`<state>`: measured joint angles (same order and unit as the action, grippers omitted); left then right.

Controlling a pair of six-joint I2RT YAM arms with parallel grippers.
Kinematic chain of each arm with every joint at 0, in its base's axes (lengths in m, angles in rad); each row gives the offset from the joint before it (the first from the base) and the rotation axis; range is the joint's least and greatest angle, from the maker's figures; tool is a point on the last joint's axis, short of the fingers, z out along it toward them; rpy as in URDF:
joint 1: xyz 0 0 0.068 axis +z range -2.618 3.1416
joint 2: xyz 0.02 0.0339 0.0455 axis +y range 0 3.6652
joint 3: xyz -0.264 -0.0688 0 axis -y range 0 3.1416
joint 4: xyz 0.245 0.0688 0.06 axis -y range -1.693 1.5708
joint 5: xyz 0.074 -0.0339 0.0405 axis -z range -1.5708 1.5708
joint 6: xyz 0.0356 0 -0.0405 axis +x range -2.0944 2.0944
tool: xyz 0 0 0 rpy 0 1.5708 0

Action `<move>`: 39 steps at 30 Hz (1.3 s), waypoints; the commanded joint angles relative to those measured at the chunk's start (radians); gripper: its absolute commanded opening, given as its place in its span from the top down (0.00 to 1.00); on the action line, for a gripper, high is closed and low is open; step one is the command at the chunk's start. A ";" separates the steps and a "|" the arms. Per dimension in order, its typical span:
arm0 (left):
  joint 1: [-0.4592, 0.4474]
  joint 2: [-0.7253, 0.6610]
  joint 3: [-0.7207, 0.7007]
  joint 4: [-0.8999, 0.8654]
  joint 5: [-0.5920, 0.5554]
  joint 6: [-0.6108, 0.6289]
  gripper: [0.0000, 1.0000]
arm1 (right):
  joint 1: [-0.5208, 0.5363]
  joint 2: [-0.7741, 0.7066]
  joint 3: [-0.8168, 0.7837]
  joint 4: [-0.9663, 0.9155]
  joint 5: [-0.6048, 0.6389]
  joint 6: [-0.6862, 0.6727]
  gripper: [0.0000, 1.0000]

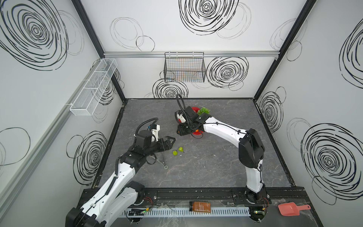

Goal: Arrange fruit in a fruit bowl
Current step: Place the fruit in the fruit bowl.

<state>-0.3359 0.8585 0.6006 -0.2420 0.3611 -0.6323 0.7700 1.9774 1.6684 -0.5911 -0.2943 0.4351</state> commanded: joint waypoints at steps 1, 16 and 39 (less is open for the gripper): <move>-0.036 0.015 0.034 0.077 -0.043 -0.016 0.04 | -0.035 -0.094 -0.076 0.038 0.021 0.014 0.62; -0.245 0.183 0.078 0.206 -0.135 -0.055 0.04 | -0.210 -0.285 -0.313 0.063 0.003 0.002 0.62; -0.317 0.314 0.109 0.275 -0.167 -0.067 0.04 | -0.276 -0.166 -0.320 0.079 0.014 -0.025 0.62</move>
<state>-0.6643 1.1809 0.6949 -0.0196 0.2066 -0.6960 0.4828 1.7744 1.3125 -0.5205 -0.2771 0.4274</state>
